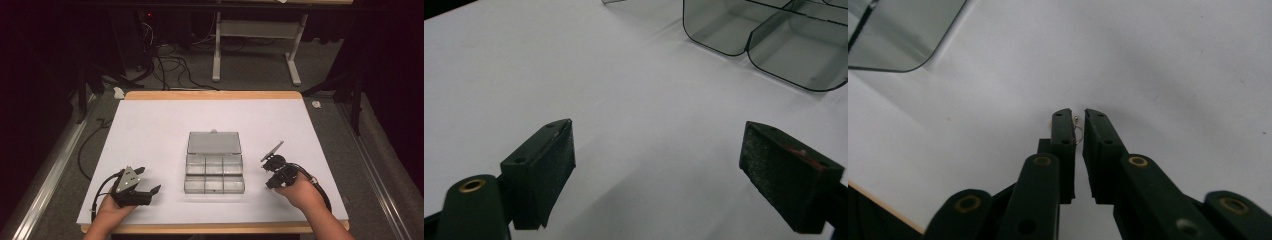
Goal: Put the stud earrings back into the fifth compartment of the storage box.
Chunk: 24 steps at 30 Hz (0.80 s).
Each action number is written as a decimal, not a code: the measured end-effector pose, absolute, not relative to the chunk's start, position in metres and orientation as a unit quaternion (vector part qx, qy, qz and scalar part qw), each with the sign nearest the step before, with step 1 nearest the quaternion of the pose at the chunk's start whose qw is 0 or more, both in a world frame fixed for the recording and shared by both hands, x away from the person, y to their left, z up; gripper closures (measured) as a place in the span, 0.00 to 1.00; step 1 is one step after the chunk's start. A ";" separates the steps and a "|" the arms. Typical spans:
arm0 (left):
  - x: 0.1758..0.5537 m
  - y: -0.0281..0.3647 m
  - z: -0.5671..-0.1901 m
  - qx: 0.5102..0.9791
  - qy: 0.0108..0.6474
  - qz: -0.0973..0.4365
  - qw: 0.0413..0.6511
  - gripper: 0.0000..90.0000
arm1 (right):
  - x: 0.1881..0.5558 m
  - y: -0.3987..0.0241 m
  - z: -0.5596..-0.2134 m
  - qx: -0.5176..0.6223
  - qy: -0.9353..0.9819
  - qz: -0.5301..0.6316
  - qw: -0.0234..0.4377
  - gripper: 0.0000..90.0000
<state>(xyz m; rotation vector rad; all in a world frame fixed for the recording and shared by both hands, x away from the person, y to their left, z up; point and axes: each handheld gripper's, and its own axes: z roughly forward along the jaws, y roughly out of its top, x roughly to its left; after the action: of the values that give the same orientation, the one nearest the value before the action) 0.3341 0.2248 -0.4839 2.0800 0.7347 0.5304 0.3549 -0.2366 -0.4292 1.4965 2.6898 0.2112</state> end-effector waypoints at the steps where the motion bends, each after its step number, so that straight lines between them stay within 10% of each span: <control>1: 0.334 0.225 -0.484 0.831 0.293 0.212 0.423 0.17 | 0.356 -0.237 -0.431 0.481 0.874 0.068 0.032 0.88; 24: 0.334 0.225 -0.484 0.831 0.294 0.211 0.423 0.17 | 0.357 -0.232 -0.424 0.475 0.877 0.069 0.018 0.96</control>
<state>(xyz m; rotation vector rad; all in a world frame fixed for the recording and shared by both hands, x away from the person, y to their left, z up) 0.3342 0.2248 -0.4839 2.0797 0.7356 0.5286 0.3571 -0.2316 -0.4240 1.4770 2.7237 0.2137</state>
